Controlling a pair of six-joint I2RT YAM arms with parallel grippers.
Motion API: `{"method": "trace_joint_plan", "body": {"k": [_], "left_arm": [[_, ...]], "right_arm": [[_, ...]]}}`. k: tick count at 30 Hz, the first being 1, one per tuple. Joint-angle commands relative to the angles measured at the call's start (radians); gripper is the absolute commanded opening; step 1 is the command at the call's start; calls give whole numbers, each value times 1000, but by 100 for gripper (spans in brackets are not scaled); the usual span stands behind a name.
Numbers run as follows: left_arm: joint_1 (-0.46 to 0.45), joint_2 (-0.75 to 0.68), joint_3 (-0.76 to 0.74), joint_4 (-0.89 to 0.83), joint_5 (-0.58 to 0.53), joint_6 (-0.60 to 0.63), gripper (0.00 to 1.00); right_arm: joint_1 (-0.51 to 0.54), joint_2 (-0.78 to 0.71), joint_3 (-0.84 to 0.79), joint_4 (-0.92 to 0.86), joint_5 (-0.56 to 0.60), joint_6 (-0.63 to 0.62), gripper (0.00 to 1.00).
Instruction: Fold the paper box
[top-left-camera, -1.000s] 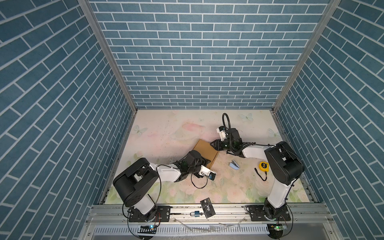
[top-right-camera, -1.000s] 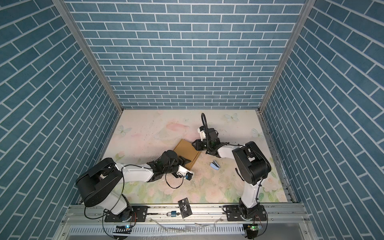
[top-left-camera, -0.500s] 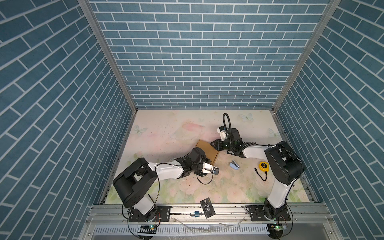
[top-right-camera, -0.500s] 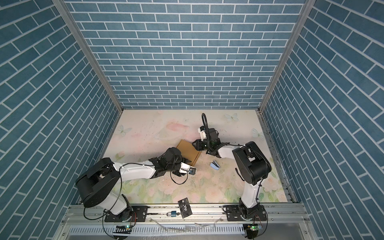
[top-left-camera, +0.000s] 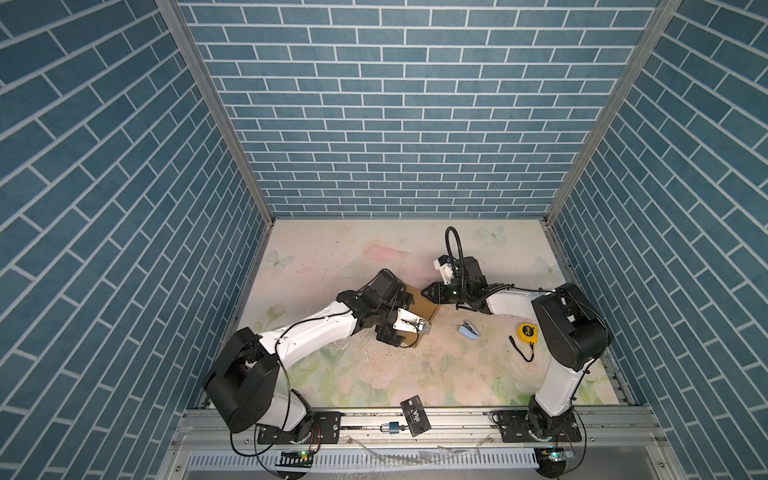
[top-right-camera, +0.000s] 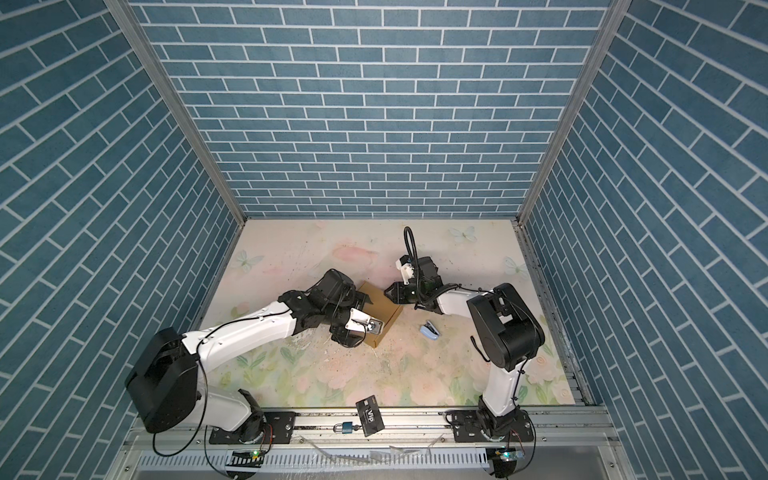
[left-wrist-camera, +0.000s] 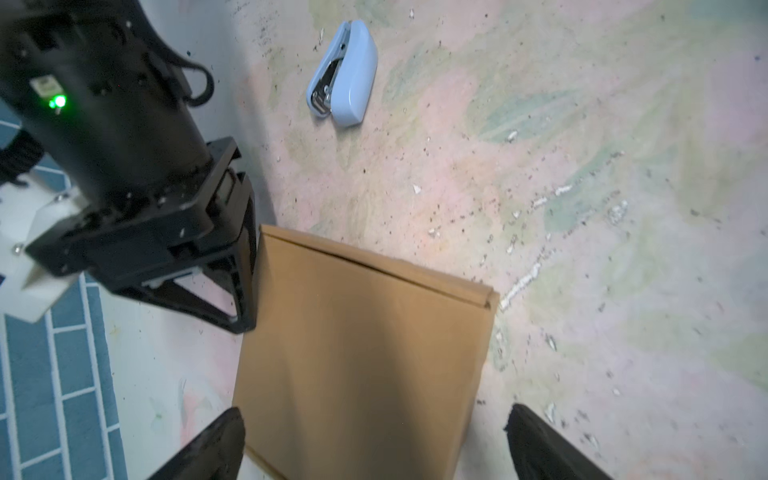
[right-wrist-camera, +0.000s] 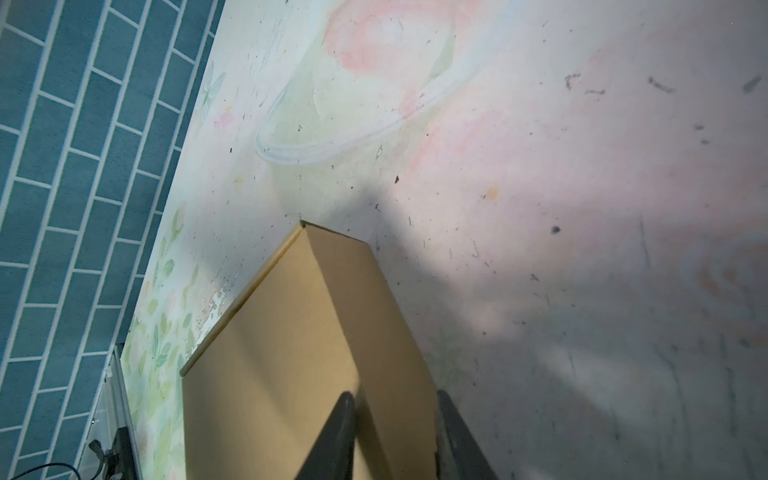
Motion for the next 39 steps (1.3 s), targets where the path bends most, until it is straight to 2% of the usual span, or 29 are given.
{"method": "trace_joint_plan", "body": {"k": [1, 4, 8, 11, 15, 21, 25, 28, 32, 35, 39], "left_arm": [[73, -23, 17, -225, 32, 91, 100], [136, -31, -18, -186, 31, 170, 100], [173, -14, -39, -130, 40, 275, 100], [214, 12, -30, -65, 71, 294, 97], [244, 52, -40, 5, 58, 373, 97], [264, 101, -74, 125, 72, 398, 97], [269, 121, -124, 221, 77, 399, 98], [275, 137, -153, 279, 88, 411, 98], [276, 156, -157, 306, 98, 430, 94], [276, 164, -155, 348, 97, 424, 85], [275, 174, -147, 351, 102, 424, 79]], "right_arm": [[-6, -14, -1, -136, -18, -65, 32], [-14, -19, 11, -159, -9, -75, 33], [-23, -71, 10, -172, 3, -85, 36], [-41, -129, 25, -236, 38, -123, 41], [-58, -244, 15, -332, 84, -141, 42], [-37, -405, -130, -365, 112, -43, 33], [60, -477, -232, -379, 167, 28, 30], [105, -474, -286, -341, 188, 69, 28], [111, -417, -305, -269, 202, 117, 27], [111, -343, -256, -224, 197, 94, 26], [106, -218, -115, -257, 184, 42, 27]]}}
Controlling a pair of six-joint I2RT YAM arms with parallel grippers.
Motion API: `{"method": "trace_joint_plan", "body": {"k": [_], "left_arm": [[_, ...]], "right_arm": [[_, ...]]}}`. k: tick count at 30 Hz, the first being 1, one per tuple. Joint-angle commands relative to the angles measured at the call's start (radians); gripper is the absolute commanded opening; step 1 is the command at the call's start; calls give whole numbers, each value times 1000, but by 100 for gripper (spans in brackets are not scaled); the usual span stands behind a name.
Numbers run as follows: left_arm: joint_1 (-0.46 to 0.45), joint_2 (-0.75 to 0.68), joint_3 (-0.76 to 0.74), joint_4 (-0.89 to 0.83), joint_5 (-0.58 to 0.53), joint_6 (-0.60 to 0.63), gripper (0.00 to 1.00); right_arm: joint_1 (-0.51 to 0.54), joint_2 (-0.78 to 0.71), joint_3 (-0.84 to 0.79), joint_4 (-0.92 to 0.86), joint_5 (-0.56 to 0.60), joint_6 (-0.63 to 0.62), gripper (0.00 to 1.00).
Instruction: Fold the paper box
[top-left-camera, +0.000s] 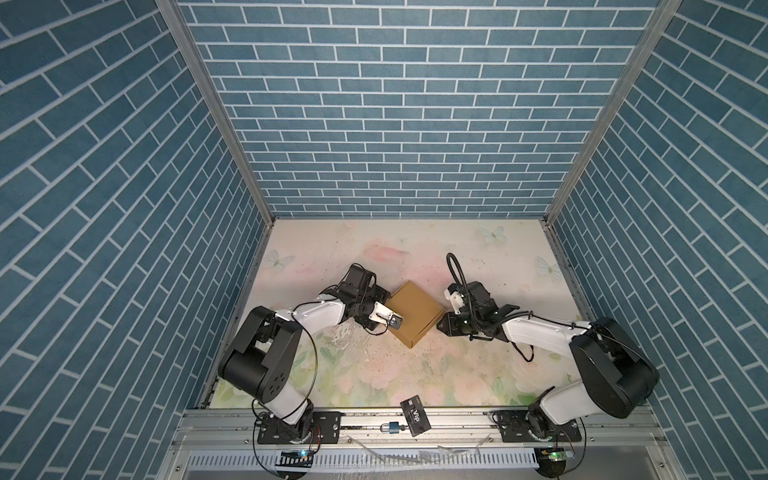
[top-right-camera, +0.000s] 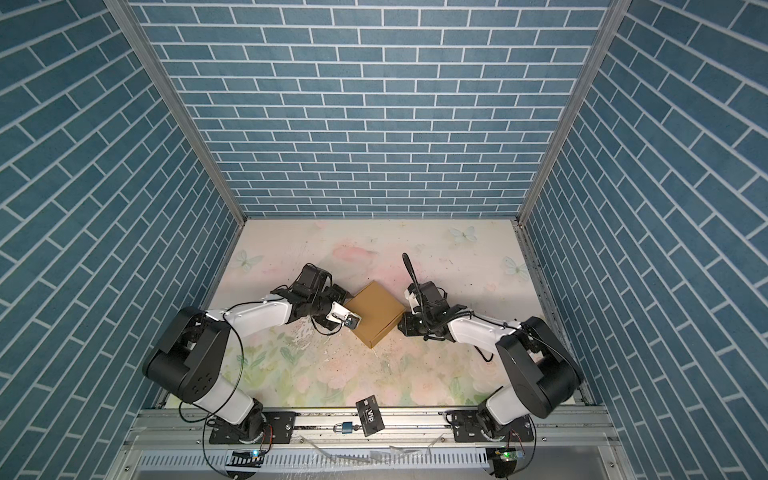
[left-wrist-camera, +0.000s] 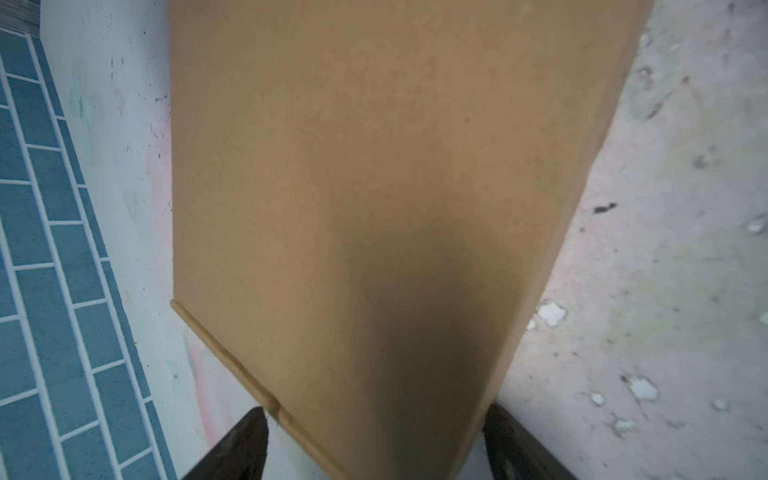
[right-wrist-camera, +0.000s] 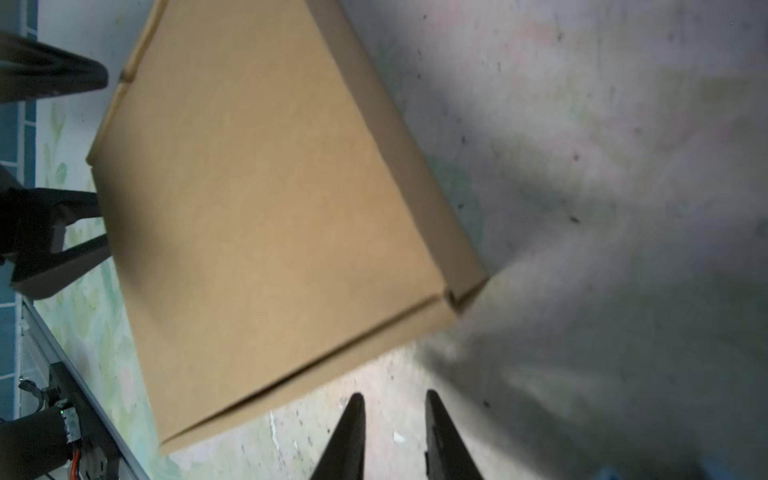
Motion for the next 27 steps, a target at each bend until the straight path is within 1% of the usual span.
{"method": "trace_joint_plan", "body": {"k": [1, 2, 4, 7, 10, 12, 14, 17, 19, 21, 23, 25, 27], "left_arm": [[6, 14, 4, 16, 27, 6, 78], [6, 15, 5, 11, 32, 10, 77], [6, 22, 6, 18, 51, 12, 72], [6, 52, 8, 27, 54, 33, 71], [6, 62, 23, 10, 49, 33, 71], [6, 44, 23, 12, 59, 14, 71], [5, 26, 27, -13, 57, -13, 74], [5, -28, 70, -174, 39, -62, 79], [12, -71, 105, -259, 13, -137, 80], [41, -113, 120, -295, 5, -222, 81], [67, -137, 118, -284, -29, -293, 82], [100, -147, 120, -263, -72, -376, 82], [139, -139, 143, -249, -122, -504, 84]], "right_arm": [[-7, 73, 108, 31, -1, -19, 27], [-12, 90, 128, 33, -4, -24, 27], [-31, 139, 178, 29, -17, -47, 27], [-68, 201, 236, 9, -45, -67, 27], [-97, 216, 259, 4, -60, -74, 27], [-117, 209, 264, -1, -57, -93, 27], [-137, 205, 265, -11, -54, -103, 27], [-144, 199, 276, -10, -59, -89, 27], [-141, 206, 271, 12, -75, -69, 27], [-140, 230, 268, 30, -76, -64, 26], [-140, 264, 286, 15, -70, -61, 23], [-140, 287, 308, 11, -77, -42, 17], [-140, 295, 323, 33, -90, -30, 14]]}}
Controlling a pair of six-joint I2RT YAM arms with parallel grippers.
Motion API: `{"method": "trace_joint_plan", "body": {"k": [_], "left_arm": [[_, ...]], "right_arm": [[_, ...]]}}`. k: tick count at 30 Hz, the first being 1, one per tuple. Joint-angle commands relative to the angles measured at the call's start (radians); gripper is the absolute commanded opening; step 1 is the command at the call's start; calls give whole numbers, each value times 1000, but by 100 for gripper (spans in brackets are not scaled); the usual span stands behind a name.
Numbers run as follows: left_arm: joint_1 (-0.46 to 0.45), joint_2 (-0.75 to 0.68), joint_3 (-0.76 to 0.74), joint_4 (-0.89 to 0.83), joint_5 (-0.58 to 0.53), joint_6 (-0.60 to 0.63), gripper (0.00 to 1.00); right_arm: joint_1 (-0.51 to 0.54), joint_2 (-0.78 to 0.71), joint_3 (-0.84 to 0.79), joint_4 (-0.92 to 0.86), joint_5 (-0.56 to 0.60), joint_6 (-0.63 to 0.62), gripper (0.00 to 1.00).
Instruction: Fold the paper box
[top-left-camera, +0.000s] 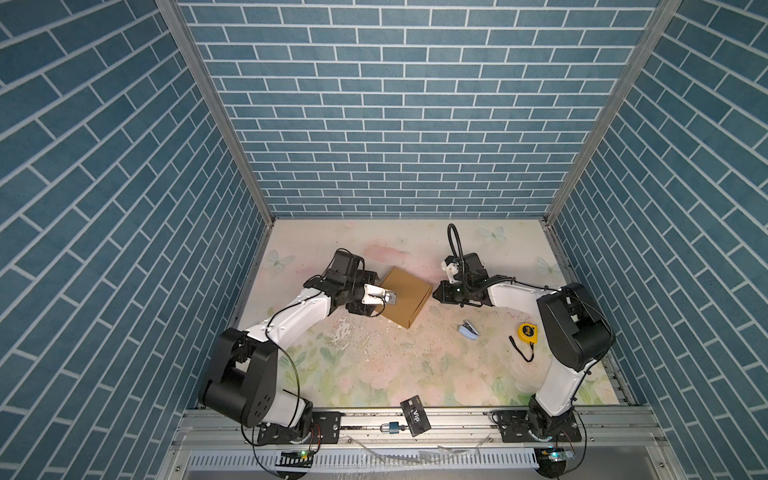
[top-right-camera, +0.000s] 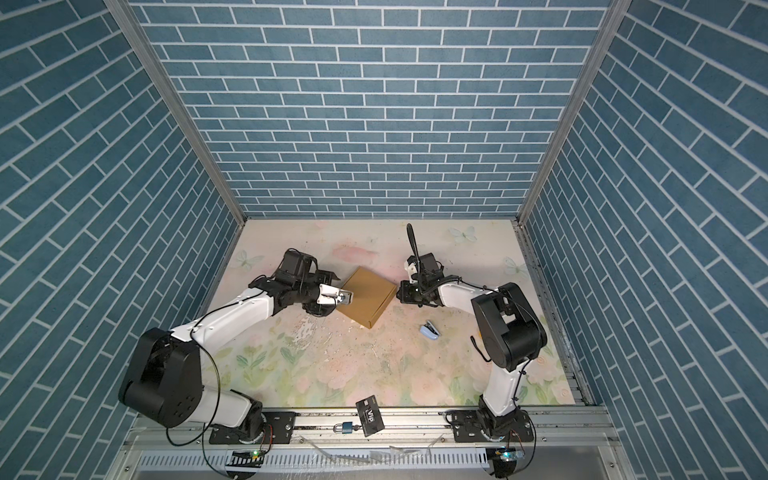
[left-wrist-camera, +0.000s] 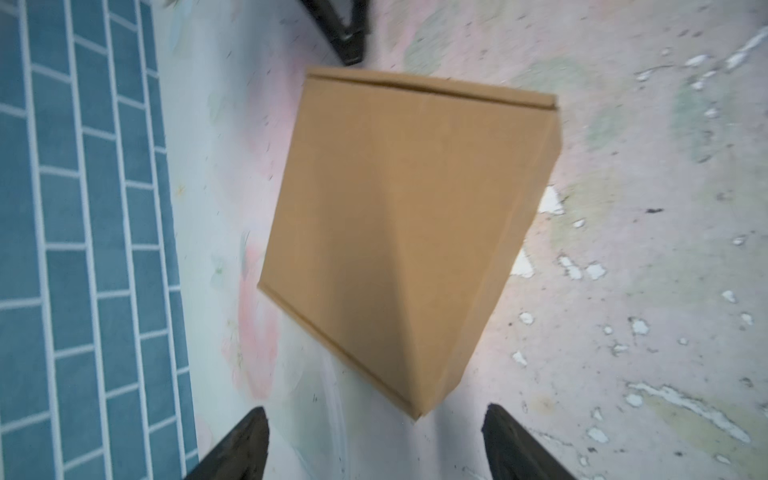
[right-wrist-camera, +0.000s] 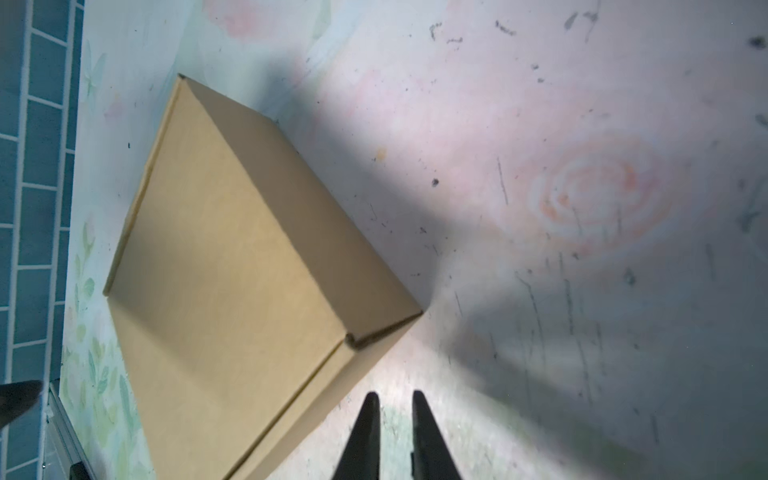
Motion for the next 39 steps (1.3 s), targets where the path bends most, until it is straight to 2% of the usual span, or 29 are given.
{"method": "trace_joint_plan", "body": {"k": [1, 4, 8, 13, 17, 22, 29, 39], "left_arm": [[57, 18, 38, -48, -96, -271, 84], [86, 60, 117, -143, -68, -487, 80], [86, 61, 148, -215, 102, -739, 74], [86, 122, 130, -183, 204, -890, 74], [98, 170, 127, -162, 256, -1084, 74], [102, 181, 66, -80, 294, -1194, 75], [88, 168, -34, 82, 429, -1407, 72], [82, 106, -115, 186, 409, -1492, 72]], "right_arm": [[4, 23, 37, 19, -23, 21, 13], [2, 45, 71, -2, -17, 7, 12], [2, 56, 109, -15, -29, 11, 13], [2, 93, 162, -52, -18, -15, 13], [3, 125, 194, -24, -51, 15, 13], [10, 172, 262, -46, -67, 10, 13], [11, 192, 319, -90, -71, -36, 14], [-11, 128, 250, -68, -46, -54, 16]]}}
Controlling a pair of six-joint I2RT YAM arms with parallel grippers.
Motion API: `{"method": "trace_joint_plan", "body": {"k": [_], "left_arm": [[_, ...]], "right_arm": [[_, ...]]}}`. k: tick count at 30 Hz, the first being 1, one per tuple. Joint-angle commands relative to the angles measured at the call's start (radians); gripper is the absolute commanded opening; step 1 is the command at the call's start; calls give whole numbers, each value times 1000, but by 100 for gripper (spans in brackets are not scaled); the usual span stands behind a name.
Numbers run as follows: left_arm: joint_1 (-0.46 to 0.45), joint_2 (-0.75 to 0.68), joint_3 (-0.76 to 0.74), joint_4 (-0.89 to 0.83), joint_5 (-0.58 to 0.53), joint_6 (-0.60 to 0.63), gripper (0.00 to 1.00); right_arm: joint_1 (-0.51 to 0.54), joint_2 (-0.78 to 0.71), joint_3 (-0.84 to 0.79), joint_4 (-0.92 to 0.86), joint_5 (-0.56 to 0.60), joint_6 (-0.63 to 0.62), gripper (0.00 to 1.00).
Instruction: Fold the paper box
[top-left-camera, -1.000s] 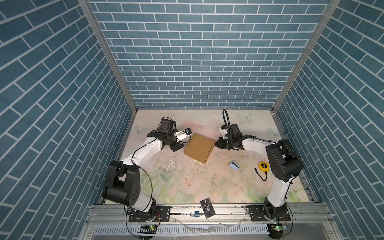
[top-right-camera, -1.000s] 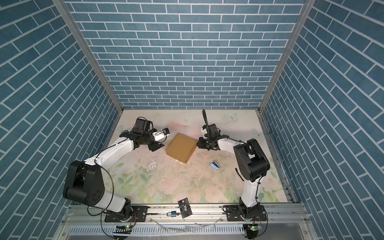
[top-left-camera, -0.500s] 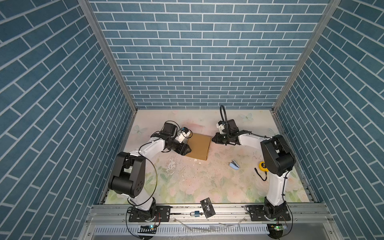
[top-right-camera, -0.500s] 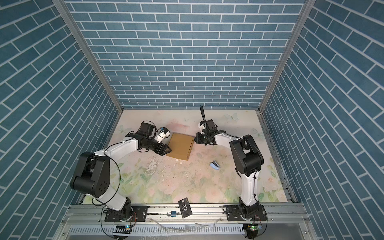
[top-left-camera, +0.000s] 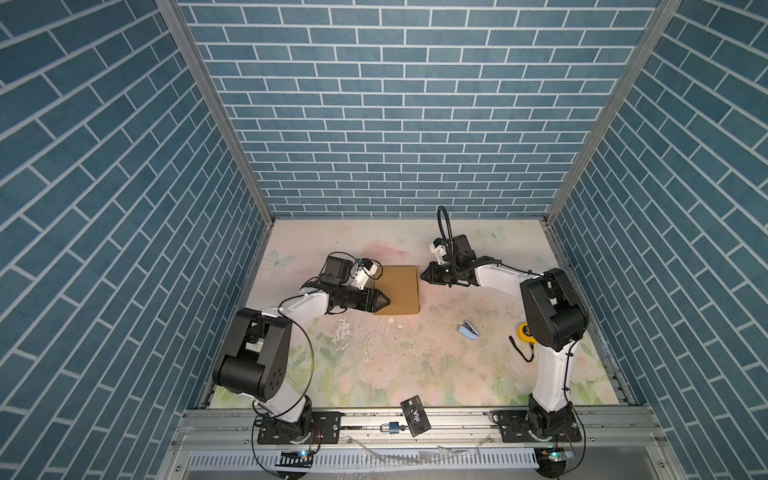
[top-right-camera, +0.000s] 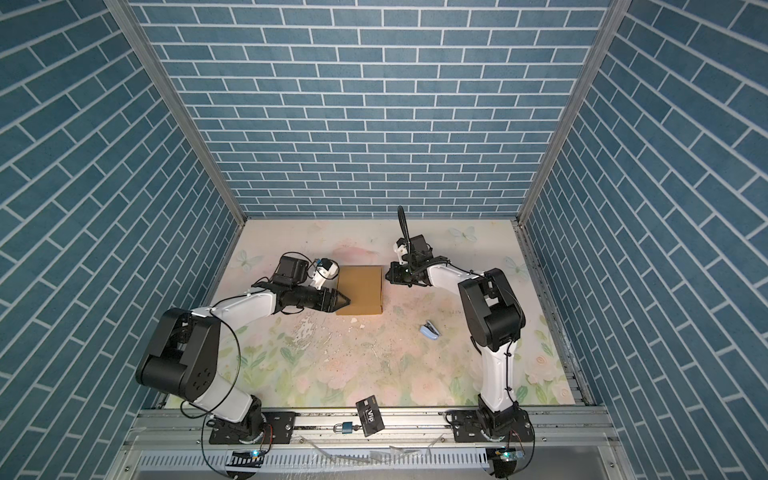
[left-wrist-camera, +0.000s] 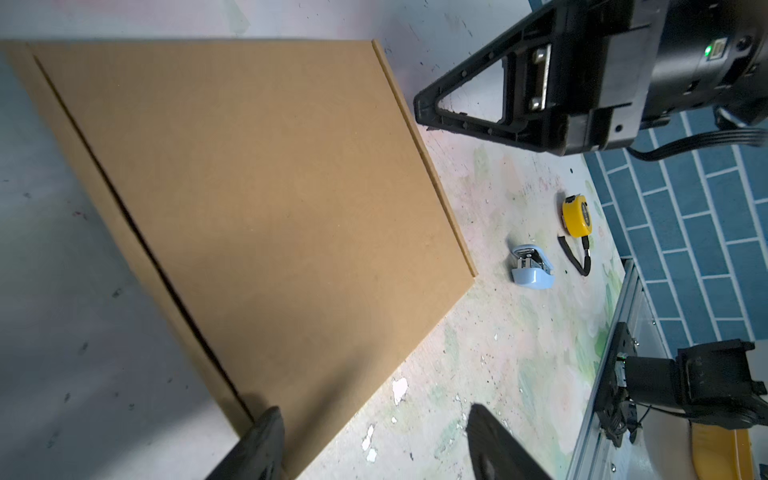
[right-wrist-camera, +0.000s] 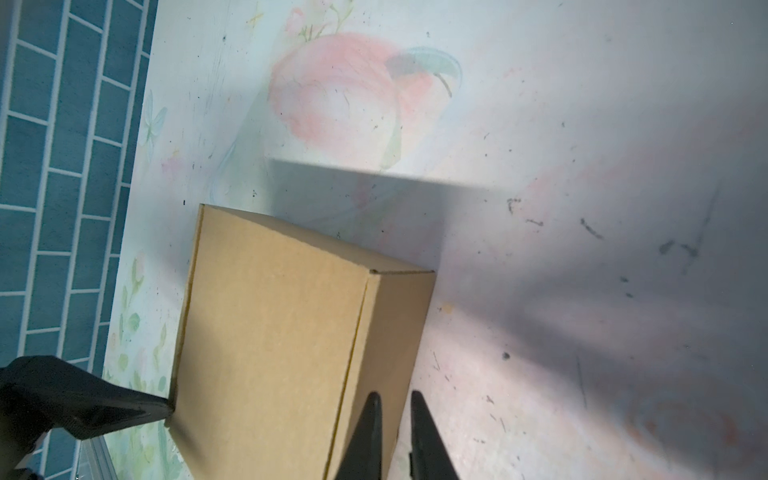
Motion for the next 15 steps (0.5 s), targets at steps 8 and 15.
{"method": "trace_joint_plan", "body": {"k": [8, 15], "left_arm": [[36, -172, -100, 87, -176, 72, 88], [195, -186, -118, 149, -267, 44, 99]], "right_arm": [[-71, -295, -251, 1, 177, -145, 27], [-130, -533, -463, 33, 414, -250, 42]]}}
